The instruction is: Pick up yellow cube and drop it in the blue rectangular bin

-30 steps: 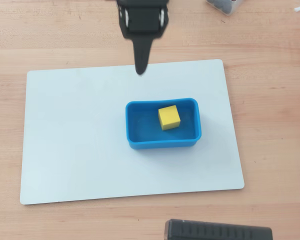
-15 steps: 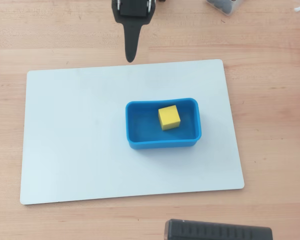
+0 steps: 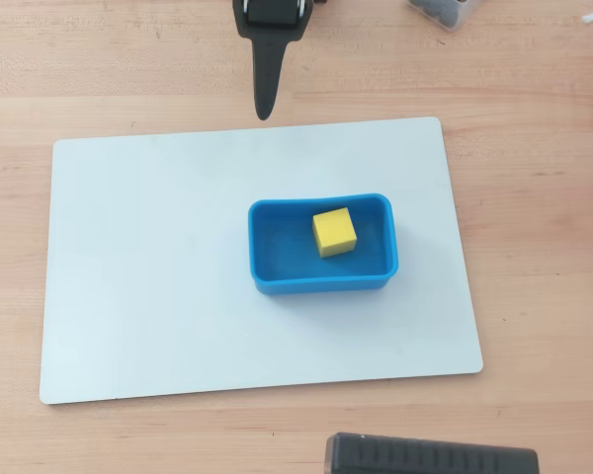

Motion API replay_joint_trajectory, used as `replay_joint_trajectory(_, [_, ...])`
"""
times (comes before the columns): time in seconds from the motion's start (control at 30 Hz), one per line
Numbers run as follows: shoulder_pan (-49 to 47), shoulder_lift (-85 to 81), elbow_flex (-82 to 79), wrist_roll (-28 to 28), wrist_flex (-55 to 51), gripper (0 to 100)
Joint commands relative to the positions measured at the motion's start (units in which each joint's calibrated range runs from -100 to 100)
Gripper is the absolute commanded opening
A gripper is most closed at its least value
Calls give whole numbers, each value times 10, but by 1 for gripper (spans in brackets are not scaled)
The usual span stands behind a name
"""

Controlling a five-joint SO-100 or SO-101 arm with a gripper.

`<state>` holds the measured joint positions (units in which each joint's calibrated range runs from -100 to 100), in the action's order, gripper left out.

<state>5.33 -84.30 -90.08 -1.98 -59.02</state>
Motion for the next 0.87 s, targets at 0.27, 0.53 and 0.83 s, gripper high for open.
replay_joint_trajectory(0.27, [-19, -121, -55, -18, 4, 0])
replay_joint_trajectory(0.53, [-13, -121, -55, -15, 4, 0])
replay_joint_trajectory(0.83, [2, -121, -55, -14, 4, 0])
